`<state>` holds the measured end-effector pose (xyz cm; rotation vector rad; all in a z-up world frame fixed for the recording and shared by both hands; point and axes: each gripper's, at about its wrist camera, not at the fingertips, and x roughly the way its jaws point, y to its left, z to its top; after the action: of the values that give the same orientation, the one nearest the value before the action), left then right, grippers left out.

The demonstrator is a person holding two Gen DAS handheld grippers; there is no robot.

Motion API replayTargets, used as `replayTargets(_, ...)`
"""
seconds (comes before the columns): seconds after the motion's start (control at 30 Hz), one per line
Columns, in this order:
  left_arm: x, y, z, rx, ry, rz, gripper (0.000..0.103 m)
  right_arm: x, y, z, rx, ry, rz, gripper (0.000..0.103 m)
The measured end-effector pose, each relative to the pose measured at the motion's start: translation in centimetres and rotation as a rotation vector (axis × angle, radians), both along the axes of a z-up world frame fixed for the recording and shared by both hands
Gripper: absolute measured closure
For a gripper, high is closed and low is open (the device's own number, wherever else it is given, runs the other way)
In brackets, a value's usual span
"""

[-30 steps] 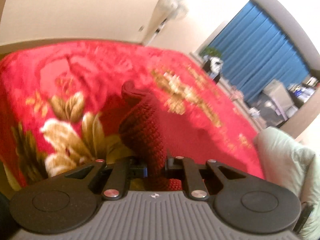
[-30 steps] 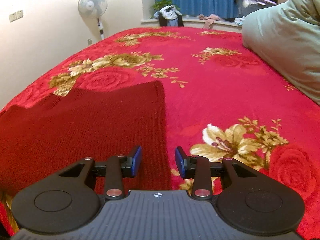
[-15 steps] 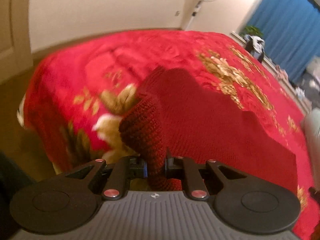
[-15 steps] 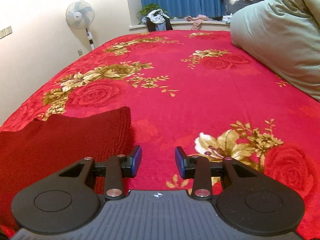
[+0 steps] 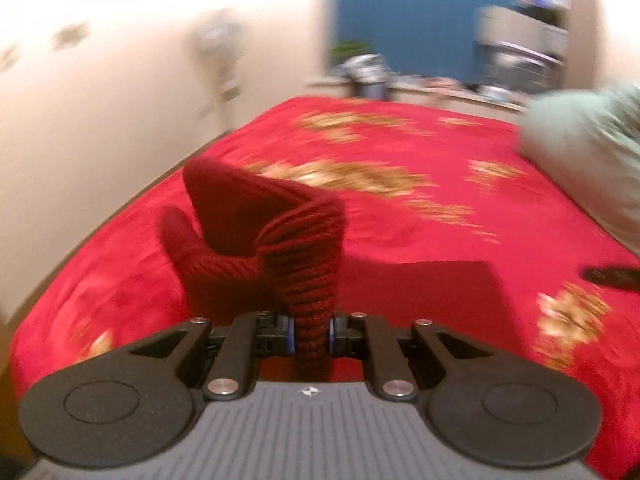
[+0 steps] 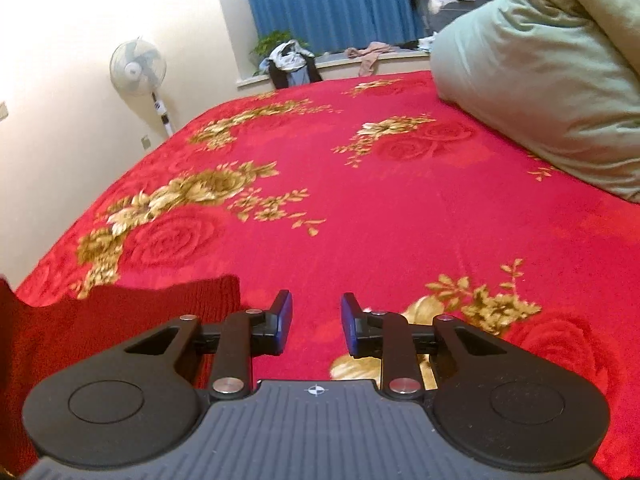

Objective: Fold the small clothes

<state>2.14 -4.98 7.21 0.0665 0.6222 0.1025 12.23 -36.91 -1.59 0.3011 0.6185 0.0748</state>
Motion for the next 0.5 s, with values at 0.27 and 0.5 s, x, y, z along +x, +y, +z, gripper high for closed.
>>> replayTargets(0.27, 1.0, -14.9, -9.6, 0.027, 0.235, -0.502, 0.067, -0.1, -1.3, -0.2, 0.126, -0.018, 0.05, 0.072)
replayTargets(0.5, -0.7, -10.2, -8.2, -0.118, 0.257, -0.613, 0.046, 0.1, 1.8, -1.2, 0.285, 0.044, 0.318, 0.054)
